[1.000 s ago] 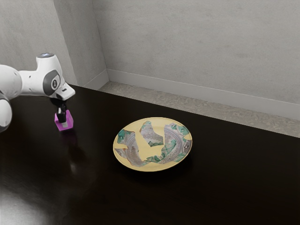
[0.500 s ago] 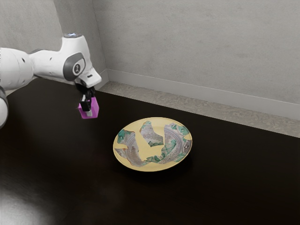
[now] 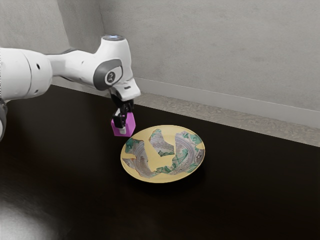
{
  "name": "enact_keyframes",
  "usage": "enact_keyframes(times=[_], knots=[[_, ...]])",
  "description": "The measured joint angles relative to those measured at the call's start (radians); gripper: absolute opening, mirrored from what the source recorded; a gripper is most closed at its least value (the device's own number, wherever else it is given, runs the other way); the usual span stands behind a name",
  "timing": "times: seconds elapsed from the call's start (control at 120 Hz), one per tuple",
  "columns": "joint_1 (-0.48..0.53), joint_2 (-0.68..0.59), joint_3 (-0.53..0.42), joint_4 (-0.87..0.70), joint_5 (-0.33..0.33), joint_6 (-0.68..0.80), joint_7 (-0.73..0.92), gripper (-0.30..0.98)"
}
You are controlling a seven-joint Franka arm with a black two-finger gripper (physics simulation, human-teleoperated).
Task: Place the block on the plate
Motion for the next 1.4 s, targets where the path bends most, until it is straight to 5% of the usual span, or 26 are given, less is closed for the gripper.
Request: enact_keyframes(times=[0.592,0.842,1.108,1.4], knots=[[-0.165,0.177,-0.002,0.076,0.003,0.039,-0.056,0.29],[-0.176,0.188,-0.001,0.079,0.002,0.054,-0.078,0.54],[-0.144,0.086,0.0,0.056,0.0,0.033,-0.119,0.64],[-0.015,-0.11,0.007,0.045,0.009,-0.141,-0.351,0.68]])
